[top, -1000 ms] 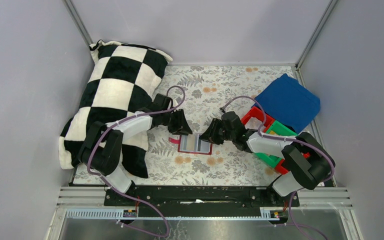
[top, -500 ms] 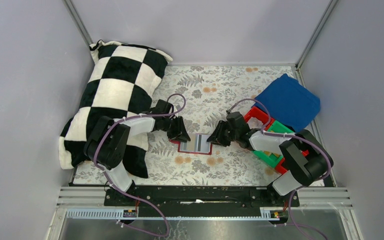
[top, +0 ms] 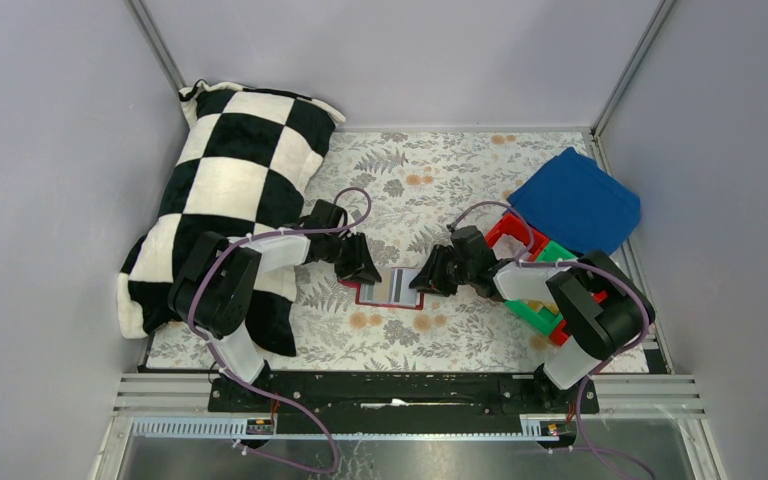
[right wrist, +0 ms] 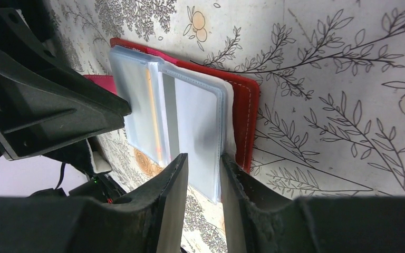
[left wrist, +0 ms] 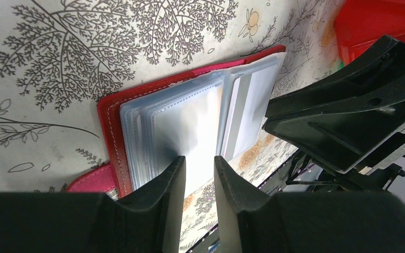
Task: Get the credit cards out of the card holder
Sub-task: Remove the credit card from the card holder.
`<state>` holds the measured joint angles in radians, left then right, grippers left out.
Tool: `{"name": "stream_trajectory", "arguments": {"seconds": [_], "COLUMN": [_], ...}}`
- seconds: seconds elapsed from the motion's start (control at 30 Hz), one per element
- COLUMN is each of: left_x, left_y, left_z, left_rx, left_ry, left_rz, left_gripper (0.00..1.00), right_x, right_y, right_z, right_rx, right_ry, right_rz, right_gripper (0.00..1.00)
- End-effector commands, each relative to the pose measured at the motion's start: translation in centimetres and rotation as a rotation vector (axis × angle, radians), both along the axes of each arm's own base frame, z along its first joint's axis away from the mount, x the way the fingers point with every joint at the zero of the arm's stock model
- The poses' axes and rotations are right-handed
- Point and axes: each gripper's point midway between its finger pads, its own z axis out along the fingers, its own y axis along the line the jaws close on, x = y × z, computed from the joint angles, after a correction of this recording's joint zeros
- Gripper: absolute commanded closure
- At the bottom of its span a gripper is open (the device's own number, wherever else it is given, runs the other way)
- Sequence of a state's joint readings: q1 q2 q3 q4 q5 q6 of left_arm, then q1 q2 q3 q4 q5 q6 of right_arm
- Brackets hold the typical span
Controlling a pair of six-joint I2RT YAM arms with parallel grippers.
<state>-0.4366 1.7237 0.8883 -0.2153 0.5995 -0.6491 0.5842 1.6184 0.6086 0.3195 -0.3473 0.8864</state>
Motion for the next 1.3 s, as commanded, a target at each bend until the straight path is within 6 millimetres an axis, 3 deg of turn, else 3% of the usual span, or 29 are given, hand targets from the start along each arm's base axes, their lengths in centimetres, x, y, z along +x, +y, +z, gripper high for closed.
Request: {"name": "stream_trajectory", "arguments": {"seconds": [0.0,0.27,0.7,1.0,1.27], "left_x": [0.0,-0.1,-0.1,0.4,1.3], "left_y": [0.3,0.3,0.2,0.1,0.7], "left_z": [-1.1,-1.2,-0.8,1.2,3.6], "left_rx": [0.02,0.021,0.011,-0.005,-0.009], "left_ry": [-0.004,-0.003,-0.012,-0.058,-0.115], "left_rz": [0.003,0.002,-0.002,-0.009,0.007], "left_gripper": [0.69,0.69,0.69,0.69,0.68], "right_x": [0.0,0.4,0.8,1.0,1.1], "right_y": [0.9,1.9,2.2,4.3,5.6], "right_z": [0.9,3.6,4.9,6.8,6.9], "right_rx": [0.062,0.155,0.171,0.226,0.229], "right_ry": [-0.023,-0.078,-0.107,-0.149,-0.151], "right_rz": [0.029,0.036,0.043,0.11,0.132], "right_gripper": [0.64,0.64,0.65,0.65,0.65]}}
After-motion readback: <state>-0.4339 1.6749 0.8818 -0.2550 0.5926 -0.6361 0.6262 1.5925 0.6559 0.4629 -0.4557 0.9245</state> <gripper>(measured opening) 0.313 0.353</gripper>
